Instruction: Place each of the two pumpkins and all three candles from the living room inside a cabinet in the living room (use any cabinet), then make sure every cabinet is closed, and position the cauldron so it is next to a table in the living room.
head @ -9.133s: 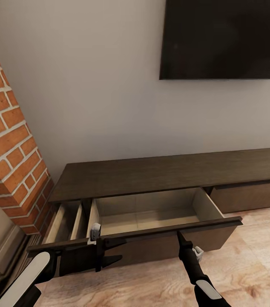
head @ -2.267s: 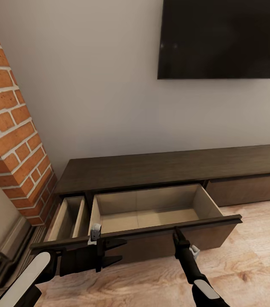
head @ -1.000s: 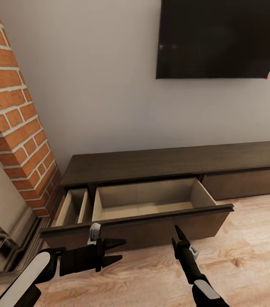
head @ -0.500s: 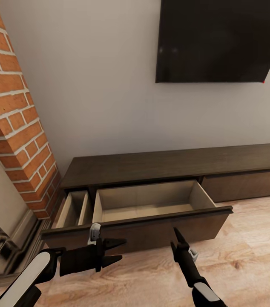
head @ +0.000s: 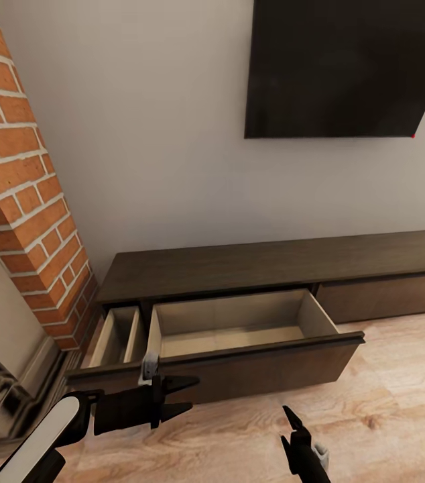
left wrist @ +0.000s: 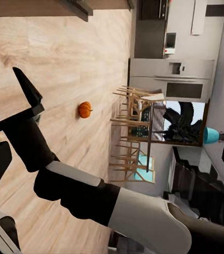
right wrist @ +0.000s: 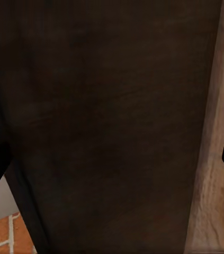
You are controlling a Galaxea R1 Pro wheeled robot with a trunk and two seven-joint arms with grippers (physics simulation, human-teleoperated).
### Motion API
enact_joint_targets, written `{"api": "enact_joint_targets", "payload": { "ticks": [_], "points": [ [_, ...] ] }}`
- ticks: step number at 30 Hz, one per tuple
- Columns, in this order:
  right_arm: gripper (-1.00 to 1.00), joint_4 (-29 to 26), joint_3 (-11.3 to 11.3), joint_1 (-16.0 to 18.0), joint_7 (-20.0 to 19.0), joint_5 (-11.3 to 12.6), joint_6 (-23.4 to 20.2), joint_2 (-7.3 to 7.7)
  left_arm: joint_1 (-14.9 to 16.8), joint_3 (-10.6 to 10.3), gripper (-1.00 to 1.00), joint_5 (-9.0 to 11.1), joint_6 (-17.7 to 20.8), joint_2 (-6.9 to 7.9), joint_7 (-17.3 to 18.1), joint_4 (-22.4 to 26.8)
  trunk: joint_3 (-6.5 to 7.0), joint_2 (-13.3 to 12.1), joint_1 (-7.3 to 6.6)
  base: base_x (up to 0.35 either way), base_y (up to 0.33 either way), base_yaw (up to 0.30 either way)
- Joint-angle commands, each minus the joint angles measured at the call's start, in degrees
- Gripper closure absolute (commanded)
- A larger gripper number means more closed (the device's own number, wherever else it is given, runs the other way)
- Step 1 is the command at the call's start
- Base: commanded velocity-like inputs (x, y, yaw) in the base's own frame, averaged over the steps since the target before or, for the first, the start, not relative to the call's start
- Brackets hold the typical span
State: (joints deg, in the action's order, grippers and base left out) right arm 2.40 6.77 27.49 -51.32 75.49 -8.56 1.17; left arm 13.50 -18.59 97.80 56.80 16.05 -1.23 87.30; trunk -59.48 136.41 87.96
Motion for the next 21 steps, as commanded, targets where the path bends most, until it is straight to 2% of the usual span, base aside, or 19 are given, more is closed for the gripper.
{"api": "enact_joint_targets", "payload": {
  "ticks": [1,7,9,13,21],
  "points": [
    [-1.0,0.3,0.4,0.1,-0.4,0.1,-0.6,0.03,0.0,-0.1,-1.0,0.2,0.1,0.04,-0.1,0.0,0.14,-0.4,-0.24,0.0,0.0,0.0],
    [-1.0,0.4,0.5,-0.1,-0.3,0.5,-0.7,0.22,0.0,-0.3,-1.0,0.1,0.1,0.03,-0.2,0.0,1.21,-2.8,-1.55,0.0,0.0,0.0],
    [-1.0,0.5,0.5,-0.2,0.0,0.5,-0.7,1.16,0.0,-0.4,-1.0,0.1,0.1,0.03,-0.3,0.0,1.57,-3.6,-1.99,0.0,0.0,0.0],
    [-1.0,0.4,0.4,-0.2,0.9,0.2,-0.6,2.03,0.0,-0.6,-1.0,0.1,0.1,-0.05,-0.3,0.1,2.29,-5.2,-2.87,0.0,0.0,0.0],
    [-1.0,0.4,0.3,-0.2,0.5,0.1,-0.2,2.04,0.0,-0.7,-1.0,0.0,0.0,-0.06,-0.6,0.1,3.73,-8.4,-4.63,0.0,0.0,0.0]
  ]
}}
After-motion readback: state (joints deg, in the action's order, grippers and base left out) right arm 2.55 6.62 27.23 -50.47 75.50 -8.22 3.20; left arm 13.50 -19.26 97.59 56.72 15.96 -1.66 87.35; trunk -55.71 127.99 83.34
